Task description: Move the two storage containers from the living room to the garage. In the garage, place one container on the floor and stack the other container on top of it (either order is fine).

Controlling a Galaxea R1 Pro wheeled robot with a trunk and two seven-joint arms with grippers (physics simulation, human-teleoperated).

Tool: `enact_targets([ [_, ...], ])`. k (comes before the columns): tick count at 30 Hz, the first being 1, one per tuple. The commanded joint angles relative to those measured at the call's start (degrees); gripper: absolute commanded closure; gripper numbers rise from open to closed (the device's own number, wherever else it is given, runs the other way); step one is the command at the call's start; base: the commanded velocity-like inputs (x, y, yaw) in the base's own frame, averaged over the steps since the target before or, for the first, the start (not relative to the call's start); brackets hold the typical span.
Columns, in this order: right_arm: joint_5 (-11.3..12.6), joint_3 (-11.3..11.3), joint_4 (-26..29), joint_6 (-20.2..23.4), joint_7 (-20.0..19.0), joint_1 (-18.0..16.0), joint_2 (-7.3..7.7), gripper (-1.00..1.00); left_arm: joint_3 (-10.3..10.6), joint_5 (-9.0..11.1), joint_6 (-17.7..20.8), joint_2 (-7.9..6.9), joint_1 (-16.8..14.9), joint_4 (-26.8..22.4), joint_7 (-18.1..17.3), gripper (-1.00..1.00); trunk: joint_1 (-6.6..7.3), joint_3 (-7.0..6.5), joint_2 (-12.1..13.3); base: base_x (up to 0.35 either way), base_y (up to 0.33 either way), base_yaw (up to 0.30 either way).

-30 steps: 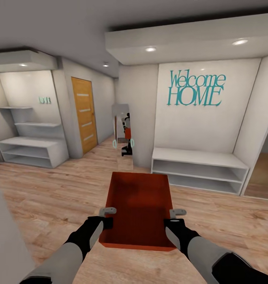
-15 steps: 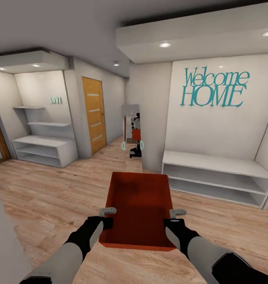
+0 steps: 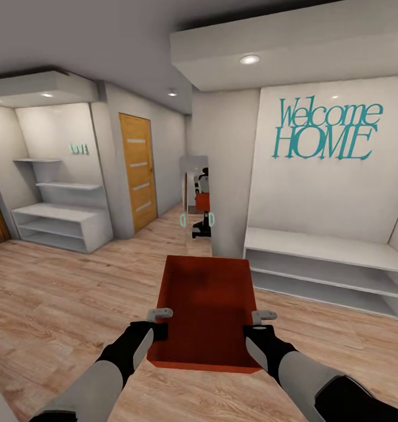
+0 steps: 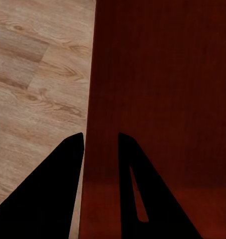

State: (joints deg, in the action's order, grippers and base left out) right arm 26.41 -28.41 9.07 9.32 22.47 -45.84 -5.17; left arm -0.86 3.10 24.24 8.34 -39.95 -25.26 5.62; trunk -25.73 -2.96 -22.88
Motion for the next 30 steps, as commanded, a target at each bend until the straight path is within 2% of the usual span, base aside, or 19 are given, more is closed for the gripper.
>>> enact_targets([
  [1, -0.7, 0.2, 0.6, 0.5, 0.4, 0.0, -0.01, 1.00, 0.4, 0.7, 0.3, 0.10, 0.0, 0.0, 0.5, 1.00, -0.05, 0.02, 0.0, 0.322, 0.000, 0.000],
  [19, -0.7, 0.2, 0.6, 0.5, 0.5, 0.0, -0.01, 1.00, 0.4, 0.6, 0.3, 0.10, 0.0, 0.7, 0.5, 1.00, -0.05, 0.02, 0.0, 0.322, 0.000, 0.000],
  [30, -0.7, 0.2, 0.6, 0.5, 0.5, 0.0, -0.01, 1.00, 0.4, 0.6, 0.3, 0.10, 0.0, 0.7, 0.5, 1.00, -0.05, 0.02, 0.0, 0.322, 0.000, 0.229],
])
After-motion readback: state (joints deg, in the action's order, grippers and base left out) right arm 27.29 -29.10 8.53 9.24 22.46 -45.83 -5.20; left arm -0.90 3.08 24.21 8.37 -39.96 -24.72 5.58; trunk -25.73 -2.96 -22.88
